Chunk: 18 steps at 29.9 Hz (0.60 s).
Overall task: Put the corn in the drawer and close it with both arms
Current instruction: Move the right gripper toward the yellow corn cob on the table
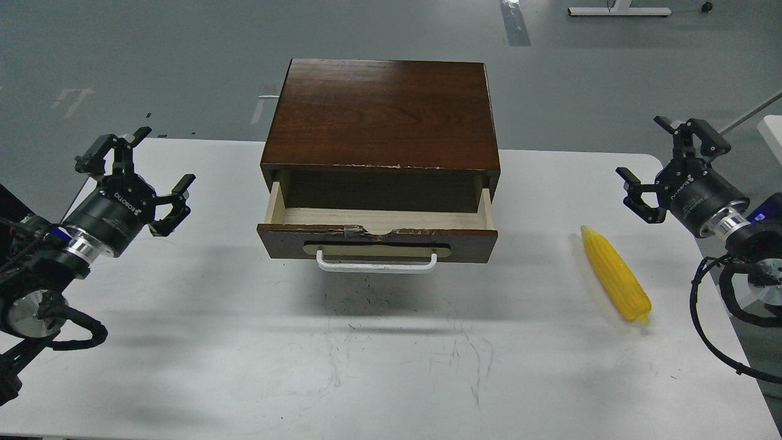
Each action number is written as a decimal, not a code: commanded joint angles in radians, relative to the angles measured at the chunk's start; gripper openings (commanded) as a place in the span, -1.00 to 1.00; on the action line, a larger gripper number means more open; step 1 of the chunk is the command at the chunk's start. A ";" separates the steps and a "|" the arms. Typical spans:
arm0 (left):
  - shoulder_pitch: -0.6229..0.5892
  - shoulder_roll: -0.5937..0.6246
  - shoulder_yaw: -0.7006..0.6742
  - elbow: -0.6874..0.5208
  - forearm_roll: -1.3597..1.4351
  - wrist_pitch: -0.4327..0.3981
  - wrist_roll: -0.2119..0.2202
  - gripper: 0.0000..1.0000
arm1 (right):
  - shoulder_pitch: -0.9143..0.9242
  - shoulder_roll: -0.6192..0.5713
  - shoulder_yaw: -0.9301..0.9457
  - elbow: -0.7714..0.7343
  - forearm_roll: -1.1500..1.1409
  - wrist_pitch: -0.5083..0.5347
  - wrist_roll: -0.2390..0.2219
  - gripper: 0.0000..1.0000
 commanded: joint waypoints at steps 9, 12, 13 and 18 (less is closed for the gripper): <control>0.011 0.007 -0.023 0.005 0.002 0.000 -0.009 0.96 | -0.006 -0.001 0.001 0.005 -0.002 0.006 0.000 1.00; 0.009 0.010 -0.037 0.017 0.004 0.000 -0.009 0.96 | -0.001 -0.001 0.001 0.005 -0.025 0.006 0.000 1.00; 0.005 0.015 -0.037 0.025 0.004 0.000 -0.009 0.96 | 0.002 -0.001 0.003 0.007 -0.040 0.008 0.000 1.00; -0.006 0.044 -0.041 0.023 0.005 0.000 -0.009 0.96 | 0.013 -0.013 0.004 0.019 -0.077 0.009 0.000 1.00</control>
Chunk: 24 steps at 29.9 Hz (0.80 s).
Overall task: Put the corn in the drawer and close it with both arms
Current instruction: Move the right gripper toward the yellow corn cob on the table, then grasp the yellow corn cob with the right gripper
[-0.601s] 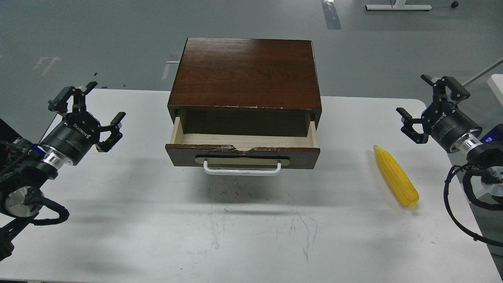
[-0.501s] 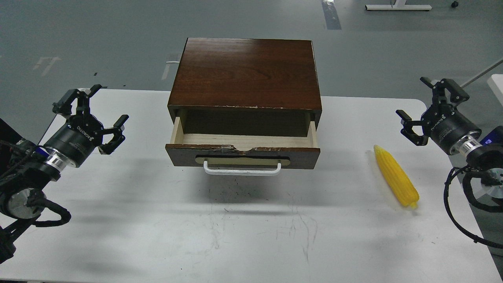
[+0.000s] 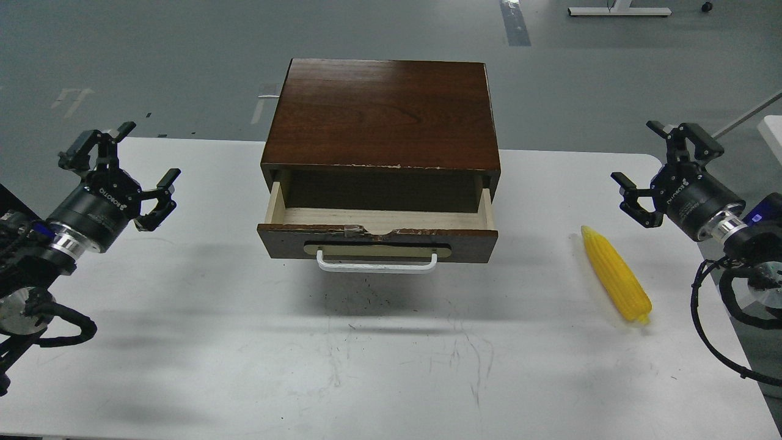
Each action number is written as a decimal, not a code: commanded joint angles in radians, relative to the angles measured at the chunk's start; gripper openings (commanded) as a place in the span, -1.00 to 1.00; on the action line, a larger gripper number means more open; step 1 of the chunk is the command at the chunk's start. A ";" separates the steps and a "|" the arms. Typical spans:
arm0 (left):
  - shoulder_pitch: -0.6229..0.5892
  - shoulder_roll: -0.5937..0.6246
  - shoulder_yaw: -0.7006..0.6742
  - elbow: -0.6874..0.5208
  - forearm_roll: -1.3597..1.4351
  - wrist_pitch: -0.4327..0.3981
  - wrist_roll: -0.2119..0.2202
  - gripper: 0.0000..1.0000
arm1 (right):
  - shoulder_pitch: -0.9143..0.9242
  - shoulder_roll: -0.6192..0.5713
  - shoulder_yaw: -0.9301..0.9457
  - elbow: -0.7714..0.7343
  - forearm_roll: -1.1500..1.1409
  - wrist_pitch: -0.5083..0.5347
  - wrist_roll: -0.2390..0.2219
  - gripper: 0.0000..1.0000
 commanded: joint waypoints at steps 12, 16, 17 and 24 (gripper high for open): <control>-0.002 0.079 -0.001 -0.030 0.003 0.000 0.000 0.96 | 0.131 -0.258 0.002 0.108 -0.761 -0.001 0.000 1.00; -0.002 0.071 -0.001 -0.047 0.005 0.000 0.000 0.96 | 0.126 -0.310 -0.001 0.127 -1.089 -0.020 0.000 1.00; -0.002 0.070 -0.001 -0.047 0.005 0.000 0.000 0.96 | 0.123 -0.313 -0.001 0.127 -1.135 -0.029 0.000 1.00; -0.002 0.067 -0.001 -0.047 0.008 0.000 0.000 0.96 | 0.063 -0.304 -0.090 0.147 -1.450 -0.217 0.000 1.00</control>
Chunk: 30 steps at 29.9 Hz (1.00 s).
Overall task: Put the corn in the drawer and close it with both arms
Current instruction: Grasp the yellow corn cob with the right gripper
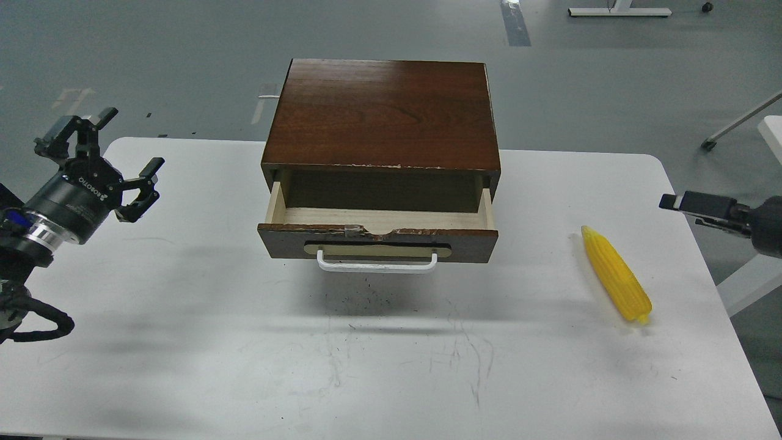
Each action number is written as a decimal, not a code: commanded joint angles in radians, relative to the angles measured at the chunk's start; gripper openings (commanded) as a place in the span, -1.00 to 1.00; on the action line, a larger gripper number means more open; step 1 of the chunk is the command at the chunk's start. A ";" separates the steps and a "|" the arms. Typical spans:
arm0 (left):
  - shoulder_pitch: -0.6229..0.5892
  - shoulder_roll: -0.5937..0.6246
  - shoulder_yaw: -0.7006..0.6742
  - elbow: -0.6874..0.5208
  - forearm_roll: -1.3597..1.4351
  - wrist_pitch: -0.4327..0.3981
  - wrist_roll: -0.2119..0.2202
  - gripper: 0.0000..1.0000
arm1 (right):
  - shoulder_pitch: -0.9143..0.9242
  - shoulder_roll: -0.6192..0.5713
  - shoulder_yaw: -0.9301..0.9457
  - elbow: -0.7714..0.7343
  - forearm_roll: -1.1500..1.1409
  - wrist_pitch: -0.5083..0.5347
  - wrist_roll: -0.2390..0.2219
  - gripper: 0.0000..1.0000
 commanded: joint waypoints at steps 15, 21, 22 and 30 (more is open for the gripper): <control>0.000 -0.001 -0.002 -0.008 0.000 0.000 0.000 0.96 | -0.017 0.159 -0.166 -0.020 -0.150 -0.140 0.000 0.93; 0.000 -0.001 -0.002 -0.006 0.000 0.000 0.000 0.96 | -0.005 0.168 -0.223 -0.047 -0.147 -0.140 0.000 0.57; 0.000 -0.001 -0.002 -0.006 0.000 0.000 0.000 0.96 | -0.007 0.173 -0.223 -0.049 -0.148 -0.140 0.000 0.46; 0.000 0.001 -0.002 -0.006 0.000 0.000 0.000 0.96 | -0.011 0.215 -0.232 -0.070 -0.147 -0.140 0.000 -0.56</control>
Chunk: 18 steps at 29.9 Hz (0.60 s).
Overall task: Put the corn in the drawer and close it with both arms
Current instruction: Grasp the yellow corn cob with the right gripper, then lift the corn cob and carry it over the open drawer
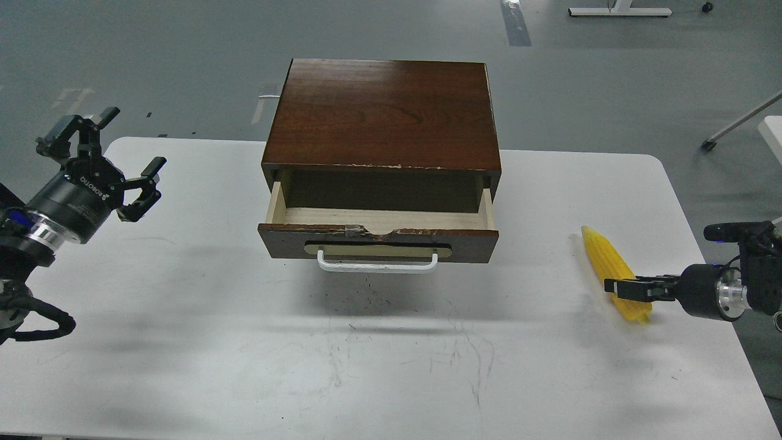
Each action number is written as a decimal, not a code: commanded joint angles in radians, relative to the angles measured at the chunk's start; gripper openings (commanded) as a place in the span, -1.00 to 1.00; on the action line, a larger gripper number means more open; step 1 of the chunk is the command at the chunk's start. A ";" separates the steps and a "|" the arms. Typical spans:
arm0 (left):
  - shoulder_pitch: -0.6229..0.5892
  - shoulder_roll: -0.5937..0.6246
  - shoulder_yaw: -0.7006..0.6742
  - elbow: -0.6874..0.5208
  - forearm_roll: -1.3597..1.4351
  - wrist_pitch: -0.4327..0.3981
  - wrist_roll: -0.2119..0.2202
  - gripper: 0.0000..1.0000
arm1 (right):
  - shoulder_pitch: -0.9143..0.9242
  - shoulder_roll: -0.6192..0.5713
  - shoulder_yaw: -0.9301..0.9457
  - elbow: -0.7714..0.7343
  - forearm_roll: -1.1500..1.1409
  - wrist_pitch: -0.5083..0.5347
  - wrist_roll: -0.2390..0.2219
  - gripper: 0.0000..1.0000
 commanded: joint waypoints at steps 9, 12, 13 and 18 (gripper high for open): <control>0.000 0.004 0.000 -0.003 0.000 0.000 0.000 0.96 | 0.107 -0.065 0.001 0.061 0.003 -0.001 0.000 -0.64; 0.000 0.007 -0.001 -0.003 0.000 0.000 0.000 0.96 | 0.210 -0.125 0.001 0.138 0.003 0.001 0.000 -0.62; 0.000 0.007 -0.001 -0.004 0.000 0.000 0.000 0.96 | 0.274 -0.155 0.001 0.176 0.003 0.005 0.000 -0.62; -0.003 0.009 -0.001 -0.029 0.000 0.000 0.000 0.96 | 0.522 -0.186 -0.027 0.254 0.000 0.034 0.000 -0.60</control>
